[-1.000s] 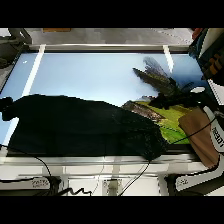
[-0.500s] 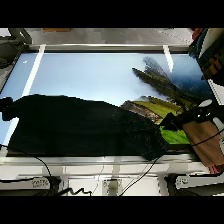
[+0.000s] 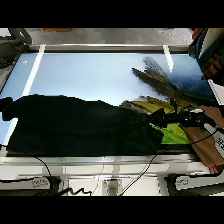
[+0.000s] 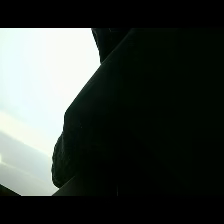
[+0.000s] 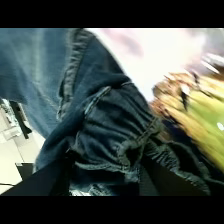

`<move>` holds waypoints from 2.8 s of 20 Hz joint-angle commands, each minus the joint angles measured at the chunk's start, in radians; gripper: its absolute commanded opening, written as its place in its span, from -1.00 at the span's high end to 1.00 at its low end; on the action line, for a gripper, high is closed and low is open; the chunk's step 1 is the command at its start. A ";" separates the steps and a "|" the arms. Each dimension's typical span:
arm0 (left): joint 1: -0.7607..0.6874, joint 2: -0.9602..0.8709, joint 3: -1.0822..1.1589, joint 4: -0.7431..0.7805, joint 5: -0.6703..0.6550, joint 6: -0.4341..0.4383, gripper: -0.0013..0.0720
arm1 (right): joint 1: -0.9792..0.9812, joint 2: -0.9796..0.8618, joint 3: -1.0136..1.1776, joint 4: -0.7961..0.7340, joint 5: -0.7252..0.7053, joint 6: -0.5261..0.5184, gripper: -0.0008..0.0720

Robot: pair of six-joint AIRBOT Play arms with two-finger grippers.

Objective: Fold the clothes and pants, and hang the long-sleeved shirts on hangers.

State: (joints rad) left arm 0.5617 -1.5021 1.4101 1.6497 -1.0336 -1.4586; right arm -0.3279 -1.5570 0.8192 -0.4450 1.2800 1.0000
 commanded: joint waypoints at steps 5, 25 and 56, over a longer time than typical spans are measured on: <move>0.000 0.001 0.000 0.000 0.000 0.000 0.91 | 0.018 0.008 0.027 0.056 -0.012 -0.106 0.88; 0.182 0.317 -0.311 0.071 -0.010 0.007 0.91 | 0.018 0.919 -0.295 -0.634 0.509 0.219 -0.10; 0.182 0.315 -0.420 0.068 0.047 0.007 0.91 | 0.143 0.285 0.032 0.068 0.006 -0.113 0.86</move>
State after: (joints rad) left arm 0.7437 -1.1873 0.9905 1.7199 -0.9974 -1.4513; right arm -0.1871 -1.2709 0.7734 -0.3729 1.3334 0.9077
